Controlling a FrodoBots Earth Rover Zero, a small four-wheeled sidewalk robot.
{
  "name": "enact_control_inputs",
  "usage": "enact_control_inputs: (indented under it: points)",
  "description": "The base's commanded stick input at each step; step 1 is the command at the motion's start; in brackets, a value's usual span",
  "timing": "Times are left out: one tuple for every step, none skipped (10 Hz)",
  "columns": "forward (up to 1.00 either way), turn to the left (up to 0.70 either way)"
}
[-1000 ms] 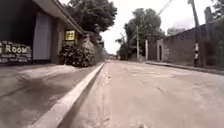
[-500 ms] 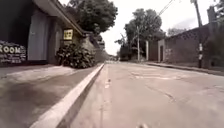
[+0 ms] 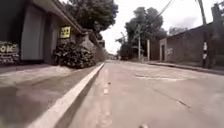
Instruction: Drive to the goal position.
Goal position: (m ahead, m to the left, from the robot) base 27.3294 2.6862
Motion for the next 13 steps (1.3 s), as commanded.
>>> enact_control_inputs:
  points:
    - [0.70,0.00]
    - [0.70,0.00]
    - [0.70,0.00]
    - [0.70,0.00]
    - [0.70,0.00]
    - [0.70,0.00]
    - [0.70,0.02]
    - [0.70,0.02]
    - [0.70,0.03]
    - [0.70,0.03]
    - [0.70,0.03]
    - [0.70,0.03]
    - [0.70,0.03]
